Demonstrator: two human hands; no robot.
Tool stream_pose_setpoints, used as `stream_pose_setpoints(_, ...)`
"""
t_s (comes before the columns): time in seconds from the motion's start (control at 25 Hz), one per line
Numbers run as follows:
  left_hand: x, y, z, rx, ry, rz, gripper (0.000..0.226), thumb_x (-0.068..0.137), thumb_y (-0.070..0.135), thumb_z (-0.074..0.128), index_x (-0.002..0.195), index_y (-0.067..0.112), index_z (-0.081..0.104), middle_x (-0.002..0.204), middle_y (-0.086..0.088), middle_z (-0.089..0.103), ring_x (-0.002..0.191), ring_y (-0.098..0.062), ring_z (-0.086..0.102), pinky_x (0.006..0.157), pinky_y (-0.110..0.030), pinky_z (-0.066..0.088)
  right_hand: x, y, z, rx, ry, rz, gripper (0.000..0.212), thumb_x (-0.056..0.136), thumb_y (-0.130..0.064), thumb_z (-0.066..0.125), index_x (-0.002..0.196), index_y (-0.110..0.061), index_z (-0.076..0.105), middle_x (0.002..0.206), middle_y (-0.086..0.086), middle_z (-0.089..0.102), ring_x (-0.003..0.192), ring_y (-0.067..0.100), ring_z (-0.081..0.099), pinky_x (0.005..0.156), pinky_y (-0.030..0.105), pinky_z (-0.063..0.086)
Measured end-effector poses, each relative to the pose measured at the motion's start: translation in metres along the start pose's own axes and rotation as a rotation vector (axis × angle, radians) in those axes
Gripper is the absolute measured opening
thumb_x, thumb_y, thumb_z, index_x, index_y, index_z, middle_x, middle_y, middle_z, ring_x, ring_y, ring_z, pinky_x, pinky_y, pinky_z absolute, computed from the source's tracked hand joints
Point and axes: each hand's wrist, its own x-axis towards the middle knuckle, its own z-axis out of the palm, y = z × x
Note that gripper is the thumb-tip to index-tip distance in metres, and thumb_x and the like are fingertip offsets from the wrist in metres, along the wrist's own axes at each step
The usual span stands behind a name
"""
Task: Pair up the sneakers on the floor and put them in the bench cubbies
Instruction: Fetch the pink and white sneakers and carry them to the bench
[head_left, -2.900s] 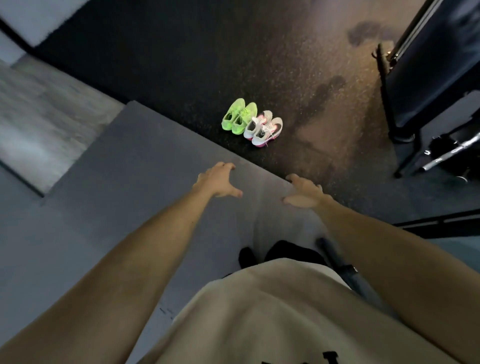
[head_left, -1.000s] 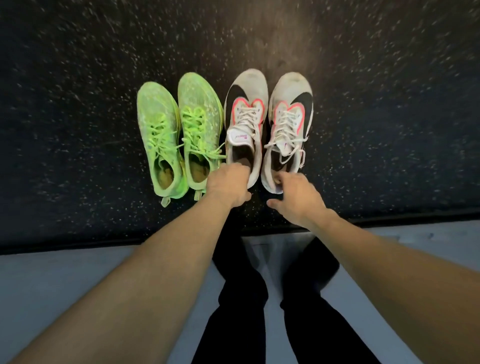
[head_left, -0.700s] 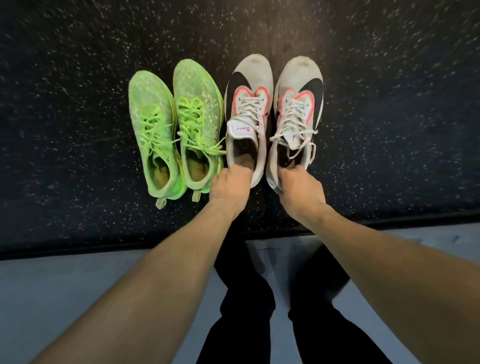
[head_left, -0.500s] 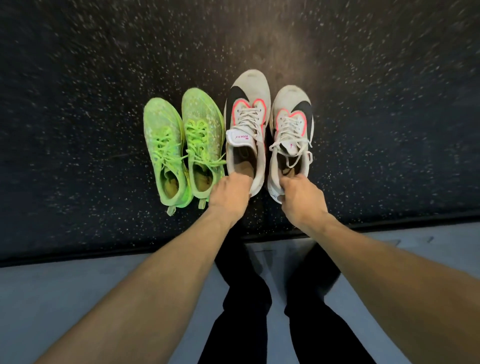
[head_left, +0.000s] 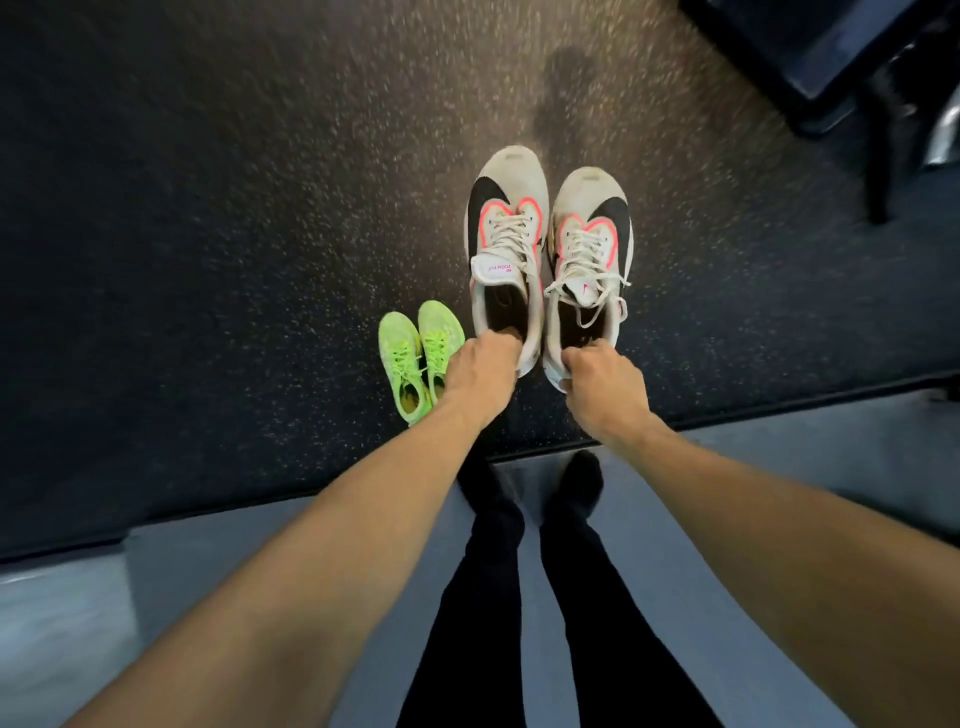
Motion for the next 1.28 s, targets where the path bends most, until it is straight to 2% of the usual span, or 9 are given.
stream_pose_setpoints(0.12,-0.072,0.034,-0.069,0.055,0.039,0.041,0.019,0.094,0.014,0.058,0.112,0.011,0.065,0.106,-0.016,0.066,0.101,-0.038,0.064,0.081,-0.042,0.051,-0.071,-0.016,-0.072,0.013,0.056,0.003,0.016,0.087,-0.009,0.058,0.102,-0.010,0.063,0.101,0.015,0.058,0.086,0.039,0.061,0.074,0.042,0.049)
stream_pose_setpoints(0.28,-0.141,0.070,-0.122,0.091,0.096,0.061,0.020,0.094,0.011,0.056,0.111,0.010,0.067,0.106,-0.016,0.067,0.101,-0.037,0.065,0.081,-0.042,0.051,-0.146,-0.023,-0.132,0.025,0.146,-0.013,0.013,0.087,-0.009,0.057,0.099,-0.009,0.064,0.099,0.015,0.059,0.084,0.039,0.061,0.071,0.040,0.047)
stream_pose_setpoints(0.48,-0.183,0.108,-0.151,0.188,0.174,0.133,0.022,0.096,0.014,0.054,0.114,0.012,0.067,0.109,-0.014,0.066,0.103,-0.035,0.065,0.082,-0.042,0.052,-0.197,-0.010,-0.163,0.037,0.255,-0.015,0.014,0.088,-0.011,0.054,0.098,-0.011,0.064,0.097,0.015,0.059,0.083,0.039,0.062,0.070,0.041,0.049)
stream_pose_setpoints(0.64,-0.202,0.142,-0.158,0.290,0.189,0.261,0.025,0.093,0.012,0.057,0.116,0.013,0.067,0.112,-0.014,0.066,0.106,-0.035,0.065,0.084,-0.043,0.053,-0.239,0.006,-0.169,0.094,0.321,0.103,0.010,0.089,-0.013,0.053,0.093,-0.012,0.063,0.094,0.012,0.058,0.082,0.035,0.063,0.064,0.035,0.044)
stream_pose_setpoints(0.8,-0.223,0.177,-0.144,0.394,0.129,0.442,0.027,0.094,0.011,0.054,0.119,0.012,0.064,0.120,-0.016,0.062,0.112,-0.038,0.061,0.090,-0.044,0.050,-0.301,0.017,-0.149,0.178,0.390,0.309,0.011,0.089,-0.015,0.052,0.093,-0.012,0.062,0.100,0.013,0.057,0.088,0.038,0.063,0.068,0.036,0.046)
stream_pose_setpoints(0.96,-0.269,0.222,-0.106,0.491,0.098,0.736,0.022,0.092,0.010,0.054,0.113,0.011,0.064,0.115,-0.016,0.063,0.107,-0.039,0.062,0.086,-0.045,0.050,-0.390,0.030,-0.112,0.265,0.460,0.570,0.014,0.088,-0.010,0.051,0.095,-0.009,0.063,0.104,0.013,0.057,0.091,0.038,0.061,0.067,0.034,0.039)
stream_pose_setpoints(1.12,-0.339,0.280,-0.054,0.620,0.058,0.995,0.023,0.094,0.008,0.054,0.114,0.010,0.065,0.112,-0.014,0.063,0.102,-0.035,0.064,0.082,-0.043,0.051,-0.488,0.051,-0.064,0.373,0.546,0.832,0.011,0.085,-0.008,0.053,0.094,-0.008,0.061,0.105,0.014,0.057,0.091,0.039,0.061,0.070,0.038,0.046)
stream_pose_setpoints(1.28,-0.416,0.343,0.021,0.737,0.026,1.196,0.019,0.092,0.007,0.058,0.109,0.010,0.066,0.108,-0.012,0.062,0.100,-0.034,0.063,0.077,-0.042,0.050,-0.591,0.078,-0.012,0.475,0.655,1.039,0.009,0.085,-0.009,0.055,0.091,-0.010,0.061,0.102,0.014,0.057,0.089,0.039,0.062,0.067,0.036,0.044)
